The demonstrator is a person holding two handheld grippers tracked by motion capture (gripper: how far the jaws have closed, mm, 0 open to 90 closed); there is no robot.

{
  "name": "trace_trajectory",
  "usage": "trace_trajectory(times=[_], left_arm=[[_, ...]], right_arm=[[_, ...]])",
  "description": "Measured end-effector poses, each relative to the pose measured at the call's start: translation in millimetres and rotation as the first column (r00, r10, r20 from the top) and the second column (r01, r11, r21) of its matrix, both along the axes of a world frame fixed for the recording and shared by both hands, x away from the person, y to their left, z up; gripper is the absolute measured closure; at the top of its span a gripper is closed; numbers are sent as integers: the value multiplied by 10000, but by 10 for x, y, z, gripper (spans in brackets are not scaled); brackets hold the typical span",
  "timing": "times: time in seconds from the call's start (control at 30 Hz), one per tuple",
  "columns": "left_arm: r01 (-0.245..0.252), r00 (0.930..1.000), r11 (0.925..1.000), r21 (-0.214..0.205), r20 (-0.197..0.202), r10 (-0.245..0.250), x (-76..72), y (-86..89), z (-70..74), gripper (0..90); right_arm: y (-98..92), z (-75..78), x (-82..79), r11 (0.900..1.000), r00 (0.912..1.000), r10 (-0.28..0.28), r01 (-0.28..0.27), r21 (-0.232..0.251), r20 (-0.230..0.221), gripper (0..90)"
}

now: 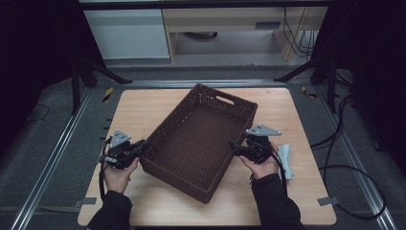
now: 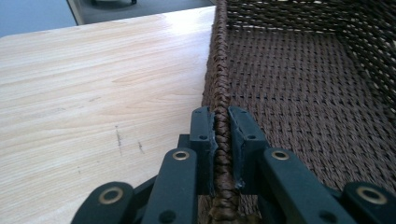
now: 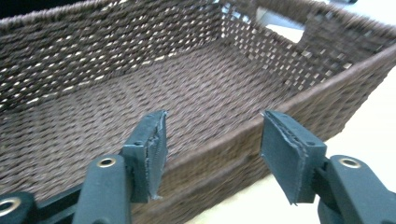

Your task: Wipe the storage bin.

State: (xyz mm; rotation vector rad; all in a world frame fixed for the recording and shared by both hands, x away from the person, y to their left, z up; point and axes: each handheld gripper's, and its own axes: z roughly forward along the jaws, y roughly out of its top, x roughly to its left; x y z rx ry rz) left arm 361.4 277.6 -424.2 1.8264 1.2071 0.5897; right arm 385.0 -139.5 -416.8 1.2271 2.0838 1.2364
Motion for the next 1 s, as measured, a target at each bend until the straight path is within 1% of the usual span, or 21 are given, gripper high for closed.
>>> trace_trajectory(times=[0.13, 0.17, 0.23, 0.27, 0.3, 0.37, 0.5, 0.57, 0.67, 0.77, 0.8, 0.87, 0.9, 0.97, 1.0], left_arm=[[-136, 9999, 9999, 24, -12, 136, 28, 3, 0, 774], [-149, 9999, 9999, 75, 10, 149, 18, 5, 8, 763], [-123, 9999, 9999, -61, 56, 123, -12, 13, 23, 739], [-116, 9999, 9999, -76, 90, 116, -30, 17, 30, 738], [-105, 9999, 9999, -79, 107, 106, -42, 23, 37, 738], [-94, 9999, 9999, -108, 75, 95, -62, 31, 41, 740], [-107, 9999, 9999, 3, 33, 107, -74, 36, 40, 761], [-144, 9999, 9999, -64, -47, 144, -61, 47, 35, 781], [-203, 9998, 9998, -63, -95, 202, -21, 61, 30, 779], [-249, 9996, 9996, -143, -124, 247, 23, 78, 29, 771], [-271, 9996, 9996, -114, -120, 270, 36, 82, 29, 768], [-305, 9995, 9995, -105, -98, 304, 49, 84, 28, 761], [-324, 9994, 9994, -124, -97, 323, 52, 85, 28, 757], [-368, 9993, 9993, -61, -37, 368, 45, 82, 33, 741], [-337, 9994, 9993, -128, -43, 336, 35, 88, 40, 720]], right_arm=[[-46, -29, 88, 9994, 9994, -339, 338, 15, 119, 400], [-53, -45, 110, 9992, 9992, -389, 389, 36, 62, 398], [-58, -75, 135, 9988, 9993, -366, 370, 314, -121, 408], [-55, -83, 139, 9987, 9993, -355, 361, 368, -152, 408], [-53, -82, 139, 9988, 9992, -364, 369, 337, -150, 411], [-53, -73, 140, 9990, 9990, -340, 348, 294, -285, 414], [-49, -63, 119, 9989, 9983, -374, 386, 253, -441, 418], [-40, -55, 92, 9990, 9981, -419, 427, 165, -459, 418], [-24, -38, 25, 9988, 9975, -464, 471, 110, -524, 415], [-32, -2, -1, 9997, 9979, -218, 222, 53, -618, 410], [-41, 12, 1, 9999, 9980, -128, 131, 56, -615, 414], [-69, 22, 15, 9995, 9992, -330, 331, 15, -216, 394], [-80, 13, 29, 9990, 9989, -453, 453, 10, -133, 388], [-101, -21, 65, 9981, 9981, -616, 616, -73, -23, 382], [-107, -41, 82, 9980, 9980, -630, 630, -33, -39, 374]])
